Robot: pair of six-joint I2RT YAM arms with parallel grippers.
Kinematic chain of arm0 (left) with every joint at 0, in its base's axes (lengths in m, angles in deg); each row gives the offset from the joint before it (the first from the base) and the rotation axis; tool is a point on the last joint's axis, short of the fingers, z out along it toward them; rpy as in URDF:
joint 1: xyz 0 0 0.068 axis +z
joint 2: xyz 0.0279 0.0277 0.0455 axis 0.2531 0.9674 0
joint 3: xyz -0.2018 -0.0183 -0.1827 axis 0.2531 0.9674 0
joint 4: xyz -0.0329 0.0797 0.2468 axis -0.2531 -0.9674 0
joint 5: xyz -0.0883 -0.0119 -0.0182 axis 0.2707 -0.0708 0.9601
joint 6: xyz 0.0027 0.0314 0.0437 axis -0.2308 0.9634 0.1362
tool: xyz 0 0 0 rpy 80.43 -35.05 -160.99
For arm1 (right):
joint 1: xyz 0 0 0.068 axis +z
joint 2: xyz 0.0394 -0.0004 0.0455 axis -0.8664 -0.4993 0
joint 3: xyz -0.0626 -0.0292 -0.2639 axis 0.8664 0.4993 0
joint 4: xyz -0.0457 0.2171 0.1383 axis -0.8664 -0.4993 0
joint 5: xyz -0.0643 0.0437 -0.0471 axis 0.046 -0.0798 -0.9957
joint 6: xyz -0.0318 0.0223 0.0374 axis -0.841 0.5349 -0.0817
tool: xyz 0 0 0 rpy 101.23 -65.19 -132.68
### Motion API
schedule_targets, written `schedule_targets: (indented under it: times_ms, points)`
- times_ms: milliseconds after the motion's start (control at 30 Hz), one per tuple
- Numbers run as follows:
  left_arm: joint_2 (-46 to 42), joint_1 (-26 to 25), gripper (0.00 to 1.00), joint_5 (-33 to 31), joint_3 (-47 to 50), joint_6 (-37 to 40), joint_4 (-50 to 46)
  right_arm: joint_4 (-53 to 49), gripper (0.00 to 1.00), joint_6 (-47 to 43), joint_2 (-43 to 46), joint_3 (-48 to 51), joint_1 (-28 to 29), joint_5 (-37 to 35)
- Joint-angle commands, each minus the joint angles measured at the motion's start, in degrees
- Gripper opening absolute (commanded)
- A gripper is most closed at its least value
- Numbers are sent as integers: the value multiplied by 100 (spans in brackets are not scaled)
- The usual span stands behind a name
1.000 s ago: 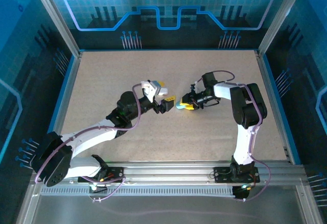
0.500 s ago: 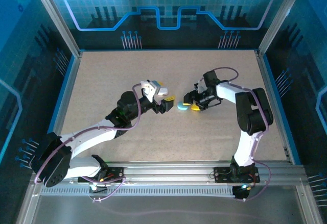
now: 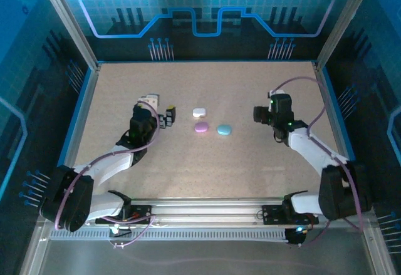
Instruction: Insert the wireless bluetooth earbuds into the charging case
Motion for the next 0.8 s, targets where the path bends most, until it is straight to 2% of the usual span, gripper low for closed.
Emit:
schedule_targets:
  times_ms: [0,67,133,167,233,300,333,367,467,500,533,600,633,700,767]
  points:
    - [41,392,99,-557,-58,-132,-416,1611,86,-922,-663,490,-246,-500]
    - [123,588,99,-331,-166,-9,-638,2078,86,-1159,-766,572,-282,-31]
    - [290,677,99,-433,-160,143,-650,2847,86,-1434,-783,842,-361,759]
    - [348,710,99,-491,-78,213,-529,2869,85,-1411,-828,860,-461,1039]
    - [495,838,99,-493,266,344,184,3222,84,-1294,-783,1123,-704,1540]
    - [744,1022,99,-245,697,403,1307,4273,84,-1265,-686,1782,-999,2343]
    - [899,1100,99,-110,887,468,1922,5009,86,-1248,-794,2126,-1034,2448]
    - [1018,1147,99,13,1000,529,2306,5368,87,-1244,-822,2242,-1026,2410]
    - [1563,1428,99,700,1301,416,3287,4463,90,-1227,-822,1785,-876,1840]
    - [1866,1470,99,778,1439,451,3871,4550,93,-1271,-869,1809,-759,1638]
    - [1862,1485,99,736,1506,407,3973,4489,100,-1259,-834,1800,-747,1565]
    - [1726,1578,99,813,1417,251,3584,4518,100,-1240,-840,1816,-724,1458]
    - [1805,1594,99,646,1302,246,3516,4558,100,-1247,-851,1824,-706,1436]
    - [1717,1654,99,315,930,9,2637,4541,100,-1240,-849,1819,-711,1440]
    - [1736,1686,99,351,978,-4,2785,4528,100,-1243,-849,1817,-716,1440]
